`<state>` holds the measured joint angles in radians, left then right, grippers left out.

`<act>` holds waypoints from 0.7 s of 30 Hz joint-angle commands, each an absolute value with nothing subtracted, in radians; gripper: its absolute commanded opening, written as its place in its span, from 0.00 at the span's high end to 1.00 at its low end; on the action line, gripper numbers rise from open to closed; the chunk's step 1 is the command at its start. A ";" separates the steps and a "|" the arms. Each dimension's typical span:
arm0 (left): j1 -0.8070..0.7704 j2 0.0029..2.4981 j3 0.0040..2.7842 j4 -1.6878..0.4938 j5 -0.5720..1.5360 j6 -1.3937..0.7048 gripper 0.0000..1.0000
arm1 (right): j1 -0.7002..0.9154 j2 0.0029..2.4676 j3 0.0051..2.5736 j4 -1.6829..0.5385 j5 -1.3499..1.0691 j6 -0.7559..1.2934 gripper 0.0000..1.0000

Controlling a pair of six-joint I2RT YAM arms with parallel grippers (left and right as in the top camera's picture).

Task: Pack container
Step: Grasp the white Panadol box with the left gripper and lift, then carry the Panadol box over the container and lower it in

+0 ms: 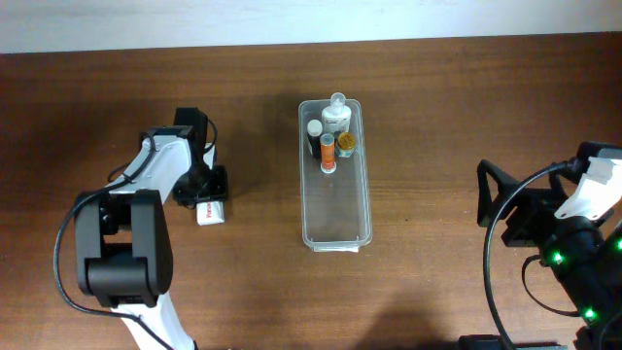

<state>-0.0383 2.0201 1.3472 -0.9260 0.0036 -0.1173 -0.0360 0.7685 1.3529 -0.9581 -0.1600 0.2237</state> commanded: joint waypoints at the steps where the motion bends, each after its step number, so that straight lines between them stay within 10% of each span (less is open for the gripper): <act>1: -0.047 2.020 1.427 -0.979 0.015 -0.118 0.50 | -0.041 0.768 1.360 -0.955 -0.169 0.214 0.01; 21: -0.492 1.761 1.796 -1.248 0.015 -0.184 0.54 | -0.041 0.768 1.360 -0.955 -0.169 0.214 0.02</act>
